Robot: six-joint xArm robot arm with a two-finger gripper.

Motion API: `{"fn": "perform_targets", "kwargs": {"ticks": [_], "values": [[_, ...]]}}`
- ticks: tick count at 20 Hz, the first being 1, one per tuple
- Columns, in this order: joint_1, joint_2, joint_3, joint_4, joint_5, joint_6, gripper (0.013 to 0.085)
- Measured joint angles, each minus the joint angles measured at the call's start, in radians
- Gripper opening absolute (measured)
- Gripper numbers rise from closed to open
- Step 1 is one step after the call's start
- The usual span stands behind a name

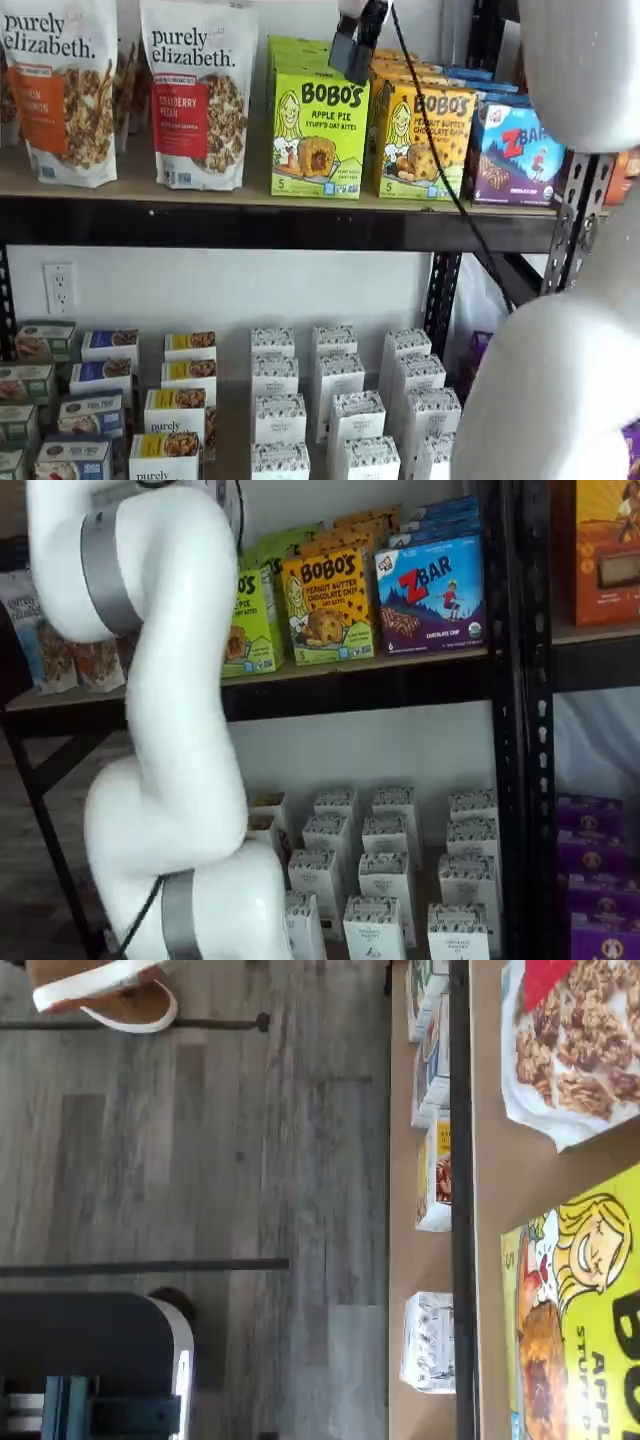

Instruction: Pick the green box on the top shelf, the fourth from the left

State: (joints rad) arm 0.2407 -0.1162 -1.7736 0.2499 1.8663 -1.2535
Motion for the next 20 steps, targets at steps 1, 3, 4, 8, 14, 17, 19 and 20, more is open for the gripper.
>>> {"fn": "perform_targets", "kwargs": {"ticks": [1, 3, 4, 8, 14, 17, 19, 20], "values": [[-0.001, 0.009, -0.014, 0.001, 0.017, 0.001, 0.085], [-0.003, 0.021, -0.034, 0.004, 0.038, 0.002, 0.085], [-0.003, 0.023, -0.039, 0.004, 0.041, 0.002, 0.085], [-0.004, 0.026, -0.047, 0.01, 0.04, 0.004, 0.085], [-0.005, 0.001, -0.002, 0.024, -0.03, 0.001, 0.085], [-0.011, -0.003, 0.016, 0.034, -0.064, -0.005, 0.085], [-0.017, -0.004, 0.025, 0.038, -0.085, -0.012, 0.085], [-0.02, -0.004, 0.029, 0.04, -0.095, -0.016, 0.085]]}}
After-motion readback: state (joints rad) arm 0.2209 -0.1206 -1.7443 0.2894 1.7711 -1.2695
